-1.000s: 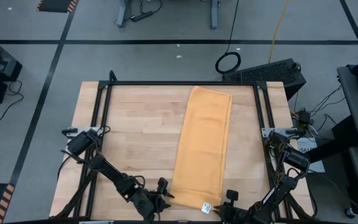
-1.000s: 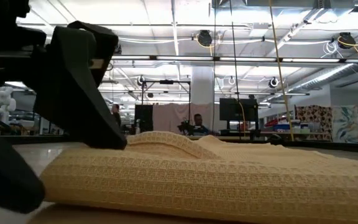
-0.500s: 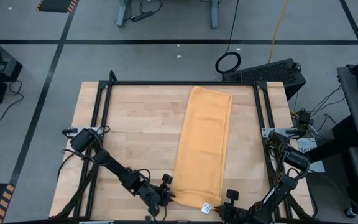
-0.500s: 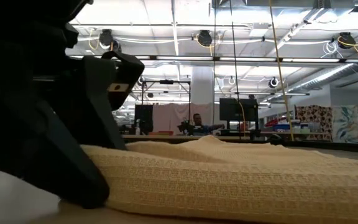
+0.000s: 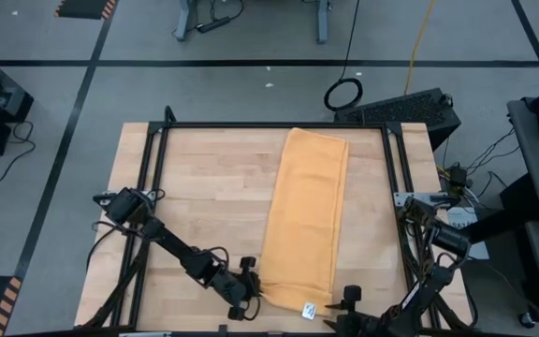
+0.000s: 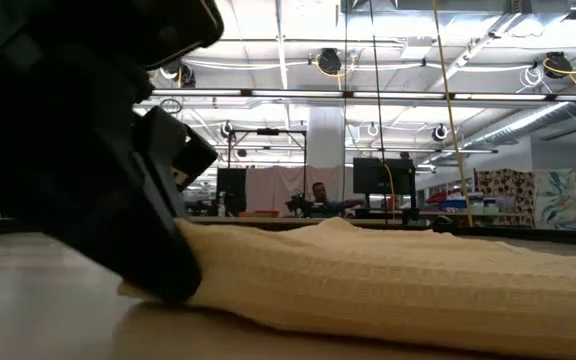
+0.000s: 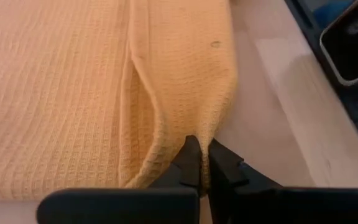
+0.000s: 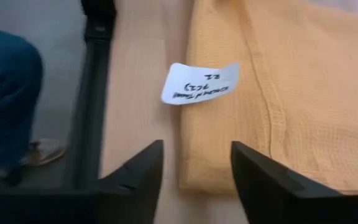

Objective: Roll towel
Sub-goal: Roll the yellow towel

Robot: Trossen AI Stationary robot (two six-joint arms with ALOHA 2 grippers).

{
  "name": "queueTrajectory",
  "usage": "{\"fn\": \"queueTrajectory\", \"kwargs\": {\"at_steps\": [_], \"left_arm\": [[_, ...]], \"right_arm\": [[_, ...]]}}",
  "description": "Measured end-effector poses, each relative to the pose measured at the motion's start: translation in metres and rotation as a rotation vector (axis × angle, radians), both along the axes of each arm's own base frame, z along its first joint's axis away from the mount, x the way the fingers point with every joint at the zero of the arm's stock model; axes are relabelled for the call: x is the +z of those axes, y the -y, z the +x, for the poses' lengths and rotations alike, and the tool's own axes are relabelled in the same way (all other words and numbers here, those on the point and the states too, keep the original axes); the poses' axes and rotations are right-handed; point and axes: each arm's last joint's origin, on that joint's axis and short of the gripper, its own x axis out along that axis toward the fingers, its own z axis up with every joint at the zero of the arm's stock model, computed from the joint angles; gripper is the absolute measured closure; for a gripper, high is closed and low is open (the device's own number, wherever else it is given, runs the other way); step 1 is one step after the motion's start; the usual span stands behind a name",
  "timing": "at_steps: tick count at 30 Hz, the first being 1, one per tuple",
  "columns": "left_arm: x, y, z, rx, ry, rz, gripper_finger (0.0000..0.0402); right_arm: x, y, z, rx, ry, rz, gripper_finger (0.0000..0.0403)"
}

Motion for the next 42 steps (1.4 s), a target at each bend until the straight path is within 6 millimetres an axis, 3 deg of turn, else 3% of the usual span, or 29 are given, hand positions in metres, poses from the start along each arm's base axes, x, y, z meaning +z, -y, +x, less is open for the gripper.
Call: {"fn": "queueTrajectory", "kwargs": {"at_steps": [5, 9, 16, 18, 21, 24, 28, 35, 42], "left_arm": [[0.000, -0.006, 0.005, 0.042, -0.038, -0.091, 0.0395], [0.004, -0.011, 0.008, 0.038, -0.066, -0.157, 0.0396], [0.032, -0.009, 0.005, -0.054, -0.070, -0.287, 0.0397], [0.038, -0.010, 0.005, -0.078, -0.070, -0.313, 0.0396], [0.044, -0.018, 0.006, -0.083, -0.090, -0.313, 0.0396], [0.037, -0.034, 0.008, -0.068, -0.155, -0.249, 0.0396], [0.028, -0.053, 0.015, -0.087, -0.213, -0.223, 0.0395], [0.023, -0.073, 0.020, -0.138, -0.287, -0.266, 0.0394], [0.026, -0.066, 0.016, -0.318, -0.332, -0.399, 0.0394]], "right_arm": [[-0.027, -0.002, 0.003, -0.012, 0.020, -0.057, 0.0175], [-0.032, 0.000, 0.005, -0.064, 0.032, -0.026, 0.0197], [0.000, 0.010, -0.002, -0.149, -0.035, 0.097, 0.0363], [0.014, 0.013, 0.000, -0.187, -0.020, 0.153, 0.0390], [0.030, 0.020, 0.006, -0.236, -0.025, 0.220, 0.0384], [0.051, 0.031, 0.012, -0.255, -0.105, 0.292, 0.0387], [0.066, 0.046, 0.020, -0.211, -0.181, 0.258, 0.0398], [0.059, 0.059, 0.043, -0.170, -0.325, 0.272, 0.0398], [0.060, 0.053, 0.051, -0.026, -0.368, 0.334, 0.0399]]}}
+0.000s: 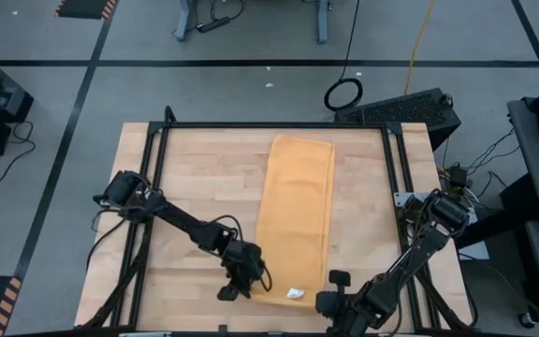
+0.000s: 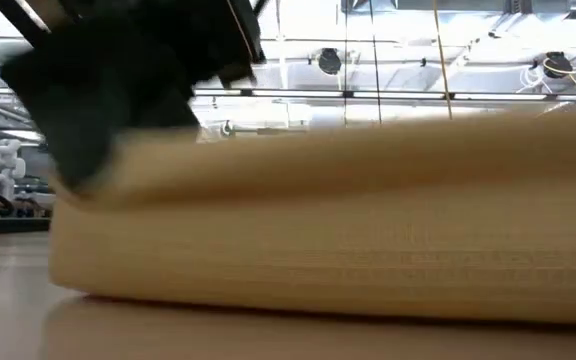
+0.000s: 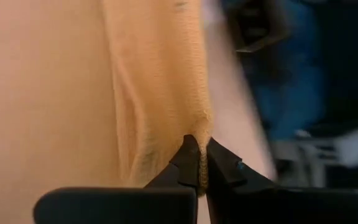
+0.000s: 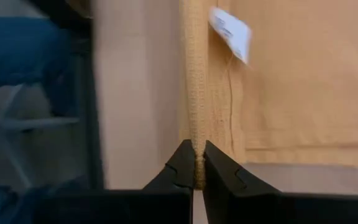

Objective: Roll towel
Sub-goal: Roll the yellow towel

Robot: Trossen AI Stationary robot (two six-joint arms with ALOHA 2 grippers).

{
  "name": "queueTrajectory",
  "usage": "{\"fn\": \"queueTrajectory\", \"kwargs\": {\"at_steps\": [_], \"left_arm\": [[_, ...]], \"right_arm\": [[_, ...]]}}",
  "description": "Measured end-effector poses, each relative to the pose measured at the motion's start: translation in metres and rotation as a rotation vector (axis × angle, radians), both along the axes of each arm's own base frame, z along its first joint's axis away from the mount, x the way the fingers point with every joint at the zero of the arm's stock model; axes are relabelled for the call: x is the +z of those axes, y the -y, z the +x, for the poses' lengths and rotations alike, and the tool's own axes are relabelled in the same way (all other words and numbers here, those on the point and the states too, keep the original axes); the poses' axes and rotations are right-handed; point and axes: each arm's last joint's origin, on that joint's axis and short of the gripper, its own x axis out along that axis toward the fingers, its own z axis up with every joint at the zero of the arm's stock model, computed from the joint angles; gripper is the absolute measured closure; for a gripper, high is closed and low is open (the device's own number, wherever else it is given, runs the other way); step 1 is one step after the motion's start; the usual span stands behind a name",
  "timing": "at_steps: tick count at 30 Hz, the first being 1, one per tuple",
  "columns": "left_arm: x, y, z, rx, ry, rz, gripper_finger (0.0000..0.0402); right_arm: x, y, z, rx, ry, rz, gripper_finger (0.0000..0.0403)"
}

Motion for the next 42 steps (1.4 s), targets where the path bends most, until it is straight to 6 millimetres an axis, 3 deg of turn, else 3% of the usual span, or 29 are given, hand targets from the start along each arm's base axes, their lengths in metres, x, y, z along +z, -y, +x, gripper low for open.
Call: {"fn": "queueTrajectory", "kwargs": {"at_steps": [5, 13, 18, 25, 30, 35, 42], "left_arm": [[0.001, 0.006, -0.003, -0.076, 0.001, -0.040, 0.0393], [-0.012, -0.015, -0.002, -0.009, -0.075, 0.058, 0.0393], [-0.013, -0.019, 0.001, -0.037, -0.090, -0.022, 0.0393], [-0.004, 0.004, -0.003, -0.148, -0.097, -0.183, 0.0393], [-0.003, 0.015, -0.007, -0.190, -0.097, -0.201, 0.0393], [-0.010, 0.005, -0.009, -0.101, -0.154, -0.098, 0.0393], [-0.015, -0.006, -0.011, -0.051, -0.227, -0.045, 0.0393]], "right_arm": [[0.002, 0.005, 0.010, 0.051, 0.006, 0.002, 0.0399], [-0.001, 0.031, 0.031, 0.100, -0.101, 0.011, 0.0400], [-0.003, 0.035, 0.036, 0.166, -0.116, 0.016, 0.0397], [0.003, 0.014, 0.035, 0.294, -0.025, 0.137, 0.0398], [0.008, 0.017, 0.038, 0.318, -0.024, 0.169, 0.0401], [0.001, 0.038, 0.052, 0.338, -0.086, 0.234, 0.0402], [-0.034, 0.079, 0.065, 0.382, -0.107, 0.476, 0.0402]]}}
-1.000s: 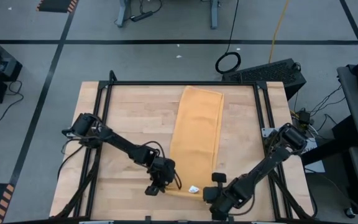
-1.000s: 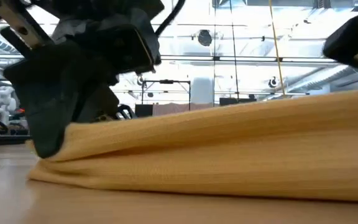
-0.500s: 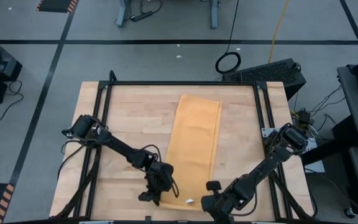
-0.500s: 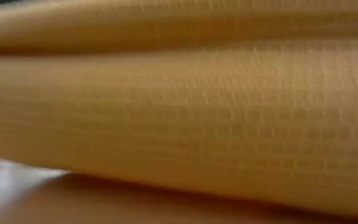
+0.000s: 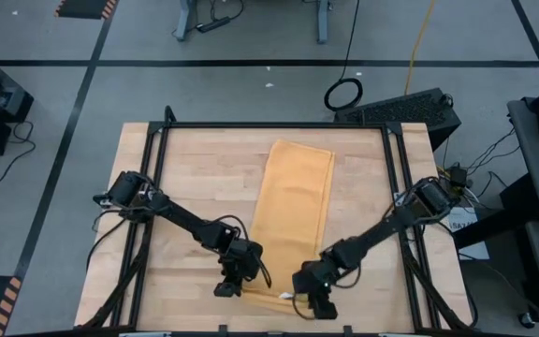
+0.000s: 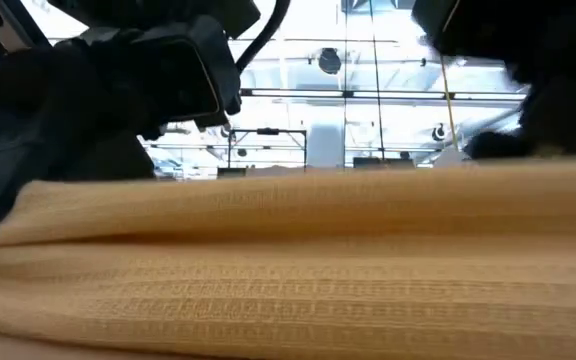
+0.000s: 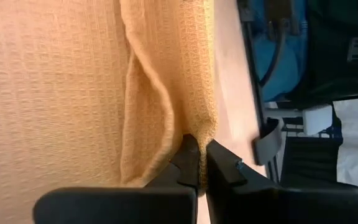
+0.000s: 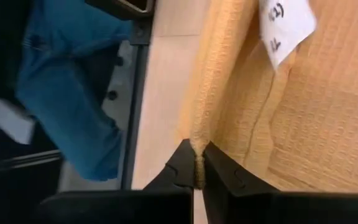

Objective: Roll towel
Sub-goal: Roll the yellow towel

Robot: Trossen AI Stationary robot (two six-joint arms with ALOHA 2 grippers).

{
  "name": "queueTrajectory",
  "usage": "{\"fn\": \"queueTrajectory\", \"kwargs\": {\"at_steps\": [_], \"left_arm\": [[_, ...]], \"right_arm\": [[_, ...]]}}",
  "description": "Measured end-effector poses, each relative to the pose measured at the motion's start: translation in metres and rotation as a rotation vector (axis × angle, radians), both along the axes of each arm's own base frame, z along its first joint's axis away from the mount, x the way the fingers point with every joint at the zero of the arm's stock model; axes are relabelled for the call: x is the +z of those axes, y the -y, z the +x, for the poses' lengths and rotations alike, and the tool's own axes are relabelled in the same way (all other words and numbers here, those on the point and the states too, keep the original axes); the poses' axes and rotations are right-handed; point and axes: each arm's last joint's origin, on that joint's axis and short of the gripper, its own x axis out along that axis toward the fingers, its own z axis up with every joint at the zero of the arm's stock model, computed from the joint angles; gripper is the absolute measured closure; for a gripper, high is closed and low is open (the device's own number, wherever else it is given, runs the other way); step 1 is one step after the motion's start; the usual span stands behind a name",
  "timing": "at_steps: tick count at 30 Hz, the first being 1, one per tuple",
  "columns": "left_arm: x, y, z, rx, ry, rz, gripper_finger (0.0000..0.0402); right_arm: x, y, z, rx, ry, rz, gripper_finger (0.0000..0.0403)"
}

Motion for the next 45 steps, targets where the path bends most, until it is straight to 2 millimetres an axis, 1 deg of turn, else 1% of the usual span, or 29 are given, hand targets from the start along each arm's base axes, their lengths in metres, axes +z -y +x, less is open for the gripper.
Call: {"fn": "queueTrajectory", "kwargs": {"at_steps": [3, 7, 13, 17, 21, 25, 28, 31, 36, 38, 41, 43, 45], "left_arm": [[0.000, -0.002, 0.000, 0.000, -0.009, 0.002, 0.0393], [-0.001, -0.005, -0.001, 0.010, -0.034, 0.009, 0.0393], [-0.001, -0.016, 0.004, 0.055, -0.028, 0.018, 0.0393], [-0.002, -0.019, 0.005, 0.093, -0.042, 0.047, 0.0393], [-0.005, -0.022, 0.001, 0.131, -0.126, 0.065, 0.0393], [-0.005, -0.024, 0.001, 0.144, -0.151, 0.056, 0.0393], [-0.005, -0.028, 0.002, 0.186, -0.197, 0.041, 0.0393], [-0.007, -0.034, 0.001, 0.238, -0.269, 0.031, 0.0393], [-0.006, -0.036, 0.004, 0.295, -0.289, 0.028, 0.0393], [-0.006, -0.037, 0.005, 0.319, -0.300, 0.026, 0.0393], [-0.006, -0.037, 0.005, 0.332, -0.306, 0.026, 0.0393], [-0.006, -0.037, 0.005, 0.342, -0.311, 0.025, 0.0393], [-0.006, -0.037, 0.005, 0.343, -0.311, 0.025, 0.0393]], "right_arm": [[-0.009, 0.012, 0.001, 0.006, -0.005, 0.073, 0.0402], [-0.014, 0.018, 0.001, 0.021, 0.014, 0.120, 0.0396], [-0.016, 0.021, 0.000, 0.051, 0.003, 0.135, 0.0395], [-0.017, 0.021, -0.001, 0.040, -0.004, 0.129, 0.0395], [-0.017, 0.022, 0.001, -0.013, 0.005, 0.098, 0.0395], [-0.017, 0.022, 0.001, -0.028, 0.014, 0.079, 0.0393], [-0.014, 0.024, 0.000, -0.041, 0.026, 0.043, 0.0378], [-0.008, 0.026, -0.008, -0.076, 0.022, -0.046, 0.0351], [0.015, 0.026, -0.027, -0.129, 0.090, -0.260, 0.0290], [0.027, 0.018, -0.037, -0.123, 0.160, -0.299, 0.0269], [0.046, -0.010, -0.053, -0.113, 0.365, -0.334, 0.0253], [0.051, -0.029, -0.060, -0.114, 0.516, -0.354, 0.0252], [0.051, -0.048, -0.061, -0.123, 0.670, -0.364, 0.0259]]}}
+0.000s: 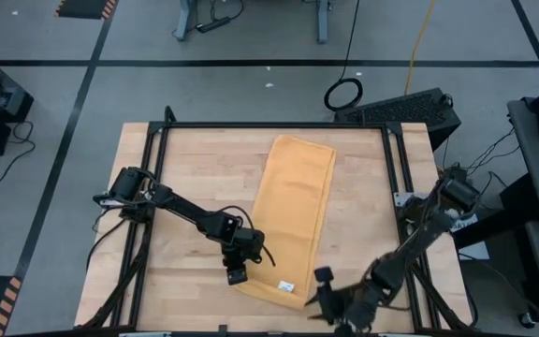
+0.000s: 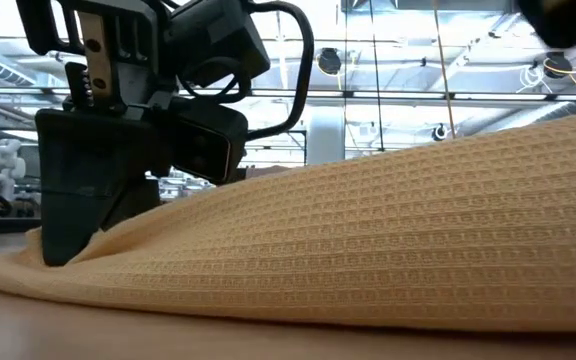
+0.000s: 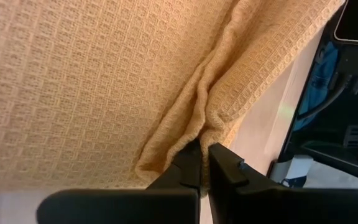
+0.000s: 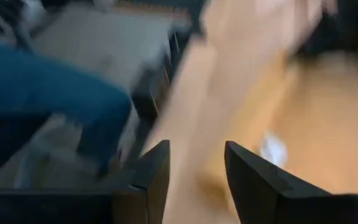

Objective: Roll towel
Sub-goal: Roll the yellow towel

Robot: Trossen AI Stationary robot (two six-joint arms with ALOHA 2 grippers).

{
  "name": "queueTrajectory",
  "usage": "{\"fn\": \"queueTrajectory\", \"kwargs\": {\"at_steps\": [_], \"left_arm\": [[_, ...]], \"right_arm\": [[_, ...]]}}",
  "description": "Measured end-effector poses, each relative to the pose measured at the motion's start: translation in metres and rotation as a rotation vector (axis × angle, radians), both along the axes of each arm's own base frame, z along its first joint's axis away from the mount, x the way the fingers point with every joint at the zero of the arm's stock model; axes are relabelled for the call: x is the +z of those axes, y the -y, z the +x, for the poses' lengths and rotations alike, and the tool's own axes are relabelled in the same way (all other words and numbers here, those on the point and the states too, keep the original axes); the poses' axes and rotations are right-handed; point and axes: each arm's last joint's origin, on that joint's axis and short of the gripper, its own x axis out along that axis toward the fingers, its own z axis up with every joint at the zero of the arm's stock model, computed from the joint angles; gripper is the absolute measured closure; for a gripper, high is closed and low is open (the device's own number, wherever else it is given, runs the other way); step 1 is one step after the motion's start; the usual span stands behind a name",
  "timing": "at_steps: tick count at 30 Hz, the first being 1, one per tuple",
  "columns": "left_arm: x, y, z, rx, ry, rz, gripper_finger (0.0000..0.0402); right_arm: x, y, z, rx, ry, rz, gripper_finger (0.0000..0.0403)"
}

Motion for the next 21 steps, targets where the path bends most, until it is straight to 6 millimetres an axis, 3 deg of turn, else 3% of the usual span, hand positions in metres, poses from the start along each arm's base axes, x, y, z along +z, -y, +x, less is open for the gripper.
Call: {"fn": "queueTrajectory", "kwargs": {"at_steps": [3, 6, 13, 21], "left_arm": [[0.000, 0.000, 0.000, 0.001, 0.001, 0.001, 0.0393], [0.000, -0.002, 0.001, 0.005, 0.004, 0.002, 0.0393], [0.000, -0.002, 0.001, 0.007, 0.007, 0.006, 0.0393], [0.000, -0.002, 0.001, 0.005, 0.008, 0.005, 0.0393]], "right_arm": [[-0.009, -0.019, 0.004, 0.024, 0.151, -0.009, 0.0279], [-0.023, -0.024, 0.012, -0.008, 0.202, -0.021, 0.0308], [-0.057, -0.014, 0.029, -0.080, 0.150, -0.098, 0.0391], [-0.072, 0.009, 0.038, -0.266, 0.046, -0.127, 0.0398]]}}
